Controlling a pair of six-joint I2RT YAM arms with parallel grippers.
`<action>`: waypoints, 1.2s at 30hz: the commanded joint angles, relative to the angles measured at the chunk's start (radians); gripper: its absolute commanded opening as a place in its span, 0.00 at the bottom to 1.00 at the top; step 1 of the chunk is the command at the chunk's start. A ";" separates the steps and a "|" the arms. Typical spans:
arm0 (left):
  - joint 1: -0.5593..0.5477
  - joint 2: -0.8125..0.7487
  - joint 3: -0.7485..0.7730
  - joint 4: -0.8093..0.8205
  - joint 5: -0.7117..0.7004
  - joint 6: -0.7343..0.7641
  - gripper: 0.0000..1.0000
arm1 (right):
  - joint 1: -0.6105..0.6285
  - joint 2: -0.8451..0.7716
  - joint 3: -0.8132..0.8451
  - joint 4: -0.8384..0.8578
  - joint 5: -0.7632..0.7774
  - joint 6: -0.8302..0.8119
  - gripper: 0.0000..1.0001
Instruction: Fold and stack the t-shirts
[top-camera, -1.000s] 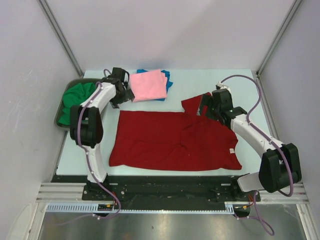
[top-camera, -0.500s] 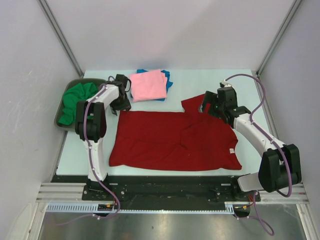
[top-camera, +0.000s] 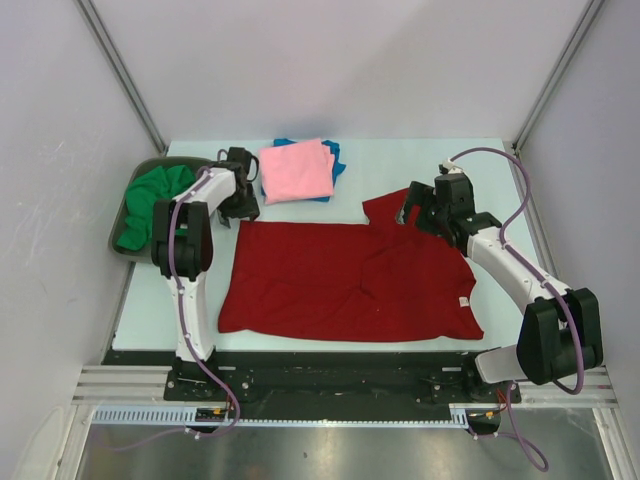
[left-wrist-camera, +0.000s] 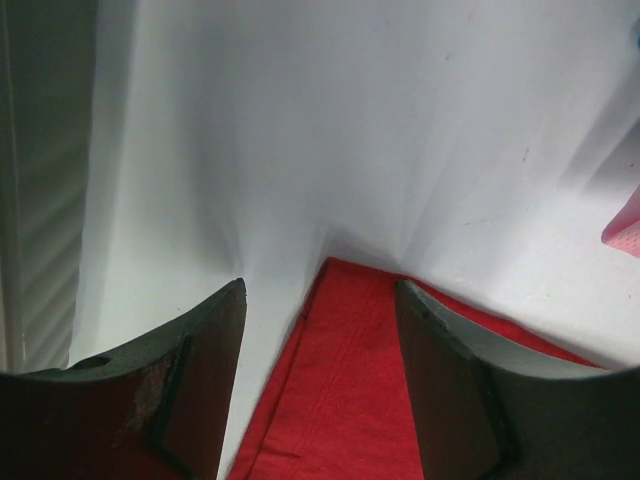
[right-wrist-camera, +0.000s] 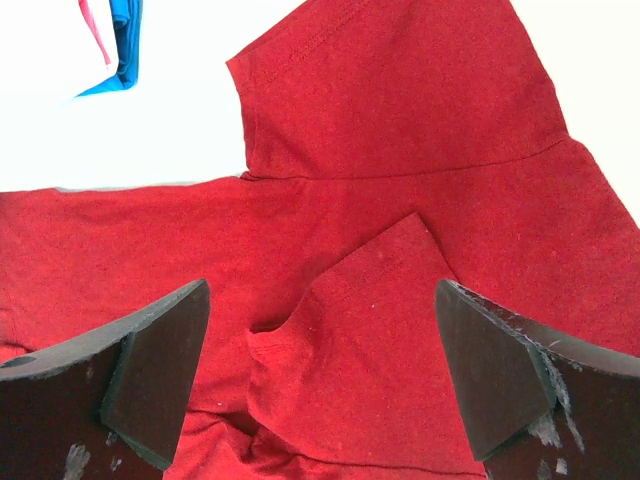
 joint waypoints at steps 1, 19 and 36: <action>0.006 0.046 0.012 0.079 0.045 0.029 0.67 | 0.000 0.000 0.005 0.031 -0.004 0.005 1.00; 0.007 0.058 0.015 0.045 0.171 0.102 0.48 | 0.006 -0.046 0.005 -0.021 -0.006 -0.010 1.00; 0.009 0.115 0.132 -0.050 0.243 0.135 0.00 | 0.002 -0.080 0.005 -0.036 0.016 -0.012 1.00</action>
